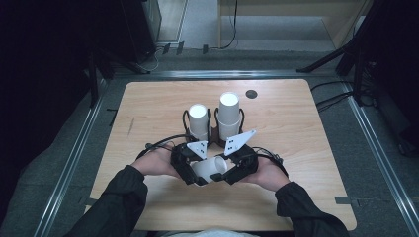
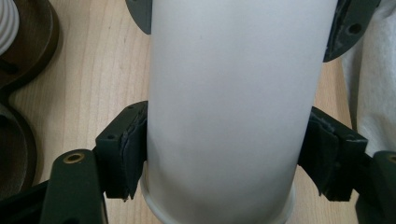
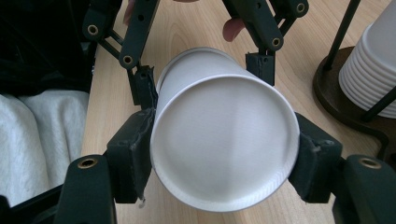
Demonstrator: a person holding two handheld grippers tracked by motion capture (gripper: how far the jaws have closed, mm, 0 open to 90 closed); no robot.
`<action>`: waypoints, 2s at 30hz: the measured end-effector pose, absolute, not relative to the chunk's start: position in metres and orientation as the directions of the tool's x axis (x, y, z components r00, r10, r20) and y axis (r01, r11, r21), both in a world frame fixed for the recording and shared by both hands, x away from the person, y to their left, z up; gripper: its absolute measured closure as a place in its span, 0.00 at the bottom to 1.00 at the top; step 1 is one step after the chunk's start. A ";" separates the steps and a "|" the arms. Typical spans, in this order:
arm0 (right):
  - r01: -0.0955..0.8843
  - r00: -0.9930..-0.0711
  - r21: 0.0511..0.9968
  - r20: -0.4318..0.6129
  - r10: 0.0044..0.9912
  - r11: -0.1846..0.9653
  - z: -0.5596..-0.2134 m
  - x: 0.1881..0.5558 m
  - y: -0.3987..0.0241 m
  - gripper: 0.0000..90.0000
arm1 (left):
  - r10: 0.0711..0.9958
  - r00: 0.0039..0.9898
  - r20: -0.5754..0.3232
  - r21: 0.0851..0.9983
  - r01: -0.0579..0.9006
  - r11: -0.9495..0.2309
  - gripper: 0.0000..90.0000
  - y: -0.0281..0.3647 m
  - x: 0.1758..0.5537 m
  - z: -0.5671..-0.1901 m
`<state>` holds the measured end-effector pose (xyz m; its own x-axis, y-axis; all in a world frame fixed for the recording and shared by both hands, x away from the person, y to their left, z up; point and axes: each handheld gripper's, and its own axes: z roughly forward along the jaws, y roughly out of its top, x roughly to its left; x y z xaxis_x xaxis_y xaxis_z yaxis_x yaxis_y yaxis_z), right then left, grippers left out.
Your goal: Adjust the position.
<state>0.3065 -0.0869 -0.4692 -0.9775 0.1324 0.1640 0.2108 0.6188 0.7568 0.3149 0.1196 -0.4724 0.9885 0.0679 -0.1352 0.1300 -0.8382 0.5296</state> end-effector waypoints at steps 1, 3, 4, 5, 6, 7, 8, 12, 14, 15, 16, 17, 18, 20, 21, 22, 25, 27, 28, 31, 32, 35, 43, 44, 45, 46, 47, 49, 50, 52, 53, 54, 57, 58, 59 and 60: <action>0.207 -0.978 0.758 0.160 0.131 0.618 -0.469 0.307 -0.087 0.36 | 0.069 0.988 -0.135 0.533 0.132 -0.836 0.26 0.120 0.315 -0.472; 0.208 -0.978 0.761 0.160 0.133 0.615 -0.468 0.307 -0.089 0.36 | 0.077 0.989 -0.124 0.534 0.132 -0.835 0.22 0.120 0.316 -0.472; 0.202 -0.979 0.765 0.151 0.136 0.612 -0.467 0.308 -0.090 0.36 | 0.085 0.989 -0.123 0.539 0.138 -0.831 0.19 0.120 0.316 -0.471; 0.209 -0.978 0.765 0.158 0.138 0.609 -0.466 0.308 -0.091 0.36 | 0.090 0.989 -0.118 0.545 0.141 -0.827 0.15 0.121 0.315 -0.471; 0.213 -0.977 0.766 0.158 0.144 0.606 -0.464 0.308 -0.092 0.36 | 0.085 0.990 -0.115 0.549 0.134 -0.825 0.13 0.122 0.315 -0.470; 0.213 -0.977 0.768 0.155 0.147 0.603 -0.463 0.309 -0.094 0.36 | 0.082 0.991 -0.109 0.553 0.129 -0.823 0.12 0.122 0.315 -0.468; 0.214 -0.976 0.772 0.155 0.150 0.599 -0.463 0.309 -0.096 0.36 | 0.088 0.991 -0.103 0.557 0.131 -0.820 0.10 0.123 0.315 -0.467; 0.225 -0.974 0.782 0.158 0.165 0.581 -0.459 0.310 -0.102 0.36 | 0.122 0.987 -0.106 0.588 0.161 -0.792 0.10 0.126 0.316 -0.465; 0.224 -0.974 0.785 0.154 0.169 0.578 -0.458 0.311 -0.105 0.36 | 0.135 0.986 -0.098 0.600 0.167 -0.782 0.10 0.127 0.317 -0.463; 0.224 -0.974 0.787 0.154 0.169 0.575 -0.457 0.311 -0.107 0.36 | 0.143 0.984 -0.101 0.614 0.175 -0.770 0.10 0.128 0.317 -0.462; 0.225 -0.973 0.788 0.151 0.173 0.573 -0.456 0.311 -0.109 0.36 | 0.149 0.983 -0.105 0.622 0.182 -0.761 0.10 0.128 0.317 -0.462; 0.227 -0.972 0.790 0.152 0.177 0.570 -0.456 0.311 -0.110 0.36 | 0.155 0.982 -0.107 0.633 0.188 -0.751 0.09 0.129 0.317 -0.461; 0.228 -0.972 0.792 0.153 0.177 0.567 -0.455 0.311 -0.111 0.36 | 0.155 0.980 -0.120 0.637 0.196 -0.745 0.09 0.130 0.318 -0.460; 0.229 -0.972 0.794 0.152 0.181 0.563 -0.454 0.311 -0.114 0.36 | 0.163 0.979 -0.121 0.648 0.202 -0.734 0.09 0.132 0.318 -0.459; 0.231 -0.971 0.794 0.153 0.184 0.562 -0.453 0.311 -0.115 0.36 | 0.168 0.978 -0.120 0.655 0.205 -0.727 0.09 0.133 0.318 -0.459; 0.228 -0.971 0.795 0.145 0.188 0.562 -0.452 0.311 -0.116 0.36 | 0.175 0.977 -0.125 0.661 0.214 -0.719 0.09 0.134 0.318 -0.459; 0.231 -0.970 0.797 0.146 0.194 0.557 -0.450 0.312 -0.120 0.36 | 0.187 0.973 -0.132 0.680 0.226 -0.697 0.09 0.136 0.318 -0.458; 0.235 -0.969 0.803 0.150 0.195 0.548 -0.448 0.312 -0.122 0.36 | 0.195 0.970 -0.146 0.703 0.241 -0.669 0.09 0.137 0.317 -0.458; 0.233 -0.969 0.805 0.150 0.194 0.545 -0.447 0.312 -0.123 0.36 | 0.198 0.969 -0.146 0.710 0.242 -0.661 0.09 0.137 0.317 -0.458; 0.237 -0.969 0.812 0.156 0.194 0.533 -0.445 0.312 -0.125 0.36 | 0.204 0.965 -0.162 0.734 0.256 -0.629 0.09 0.137 0.315 -0.458; 0.236 -0.969 0.816 0.157 0.191 0.528 -0.444 0.312 -0.126 0.36 | 0.204 0.964 -0.169 0.741 0.260 -0.619 0.09 0.138 0.315 -0.459; 0.235 -0.970 0.822 0.162 0.183 0.518 -0.442 0.312 -0.127 0.36 | 0.200 0.964 -0.173 0.758 0.260 -0.598 0.10 0.138 0.313 -0.460; 0.244 -0.968 0.837 0.183 0.170 0.490 -0.438 0.312 -0.127 0.36 | 0.208 0.956 -0.208 0.815 0.286 -0.504 0.14 0.138 0.312 -0.464; 0.245 -0.968 0.839 0.185 0.168 0.487 -0.438 0.313 -0.127 0.36 | 0.210 0.954 -0.216 0.823 0.293 -0.487 0.14 0.138 0.312 -0.465; 0.248 -0.968 0.839 0.190 0.166 0.484 -0.438 0.313 -0.127 0.36 | 0.208 0.952 -0.226 0.825 0.300 -0.479 0.15 0.138 0.312 -0.465; 0.250 -0.967 0.840 0.194 0.165 0.482 -0.437 0.313 -0.127 0.36 | 0.207 0.952 -0.226 0.826 0.300 -0.477 0.15 0.138 0.311 -0.466; 0.248 -0.968 0.843 0.194 0.161 0.477 -0.437 0.313 -0.126 0.36 | 0.206 0.952 -0.224 0.825 0.298 -0.481 0.15 0.138 0.311 -0.467; 0.251 -0.967 0.846 0.202 0.153 0.471 -0.437 0.313 -0.125 0.36 | 0.201 0.953 -0.225 0.825 0.296 -0.482 0.15 0.137 0.310 -0.468; 0.253 -0.967 0.848 0.207 0.148 0.466 -0.437 0.313 -0.125 0.36 | 0.198 0.955 -0.222 0.827 0.292 -0.480 0.15 0.137 0.310 -0.469; 0.260 -0.965 0.854 0.220 0.140 0.451 -0.436 0.314 -0.125 0.36 | 0.193 0.958 -0.210 0.831 0.279 -0.482 0.15 0.138 0.308 -0.468; 0.267 -0.964 0.855 0.228 0.139 0.446 -0.435 0.314 -0.125 0.36 | 0.187 0.961 -0.202 0.837 0.269 -0.477 0.17 0.140 0.308 -0.467; 0.265 -0.964 0.857 0.228 0.135 0.442 -0.435 0.315 -0.126 0.36 | 0.185 0.961 -0.203 0.840 0.268 -0.472 0.18 0.141 0.308 -0.466; 0.276 -0.961 0.862 0.243 0.131 0.426 -0.435 0.315 -0.128 0.36 | 0.176 0.961 -0.213 0.849 0.271 -0.453 0.19 0.145 0.308 -0.465; 0.279 -0.960 0.863 0.247 0.129 0.421 -0.435 0.315 -0.128 0.36 | 0.177 0.962 -0.208 0.850 0.267 -0.455 0.20 0.145 0.307 -0.464; 0.277 -0.961 0.863 0.244 0.130 0.423 -0.435 0.315 -0.127 0.36 | 0.176 0.962 -0.208 0.848 0.267 -0.457 0.21 0.145 0.307 -0.465; 0.274 -0.962 0.864 0.242 0.129 0.423 -0.435 0.315 -0.127 0.36 | 0.176 0.963 -0.206 0.846 0.265 -0.462 0.22 0.145 0.307 -0.465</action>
<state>0.3151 -0.1271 -0.4347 -0.9616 0.1290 0.2423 0.2744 0.4232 0.8635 0.3073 0.1453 -0.4648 0.9627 0.1755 -0.2059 0.2652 -0.4624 0.8461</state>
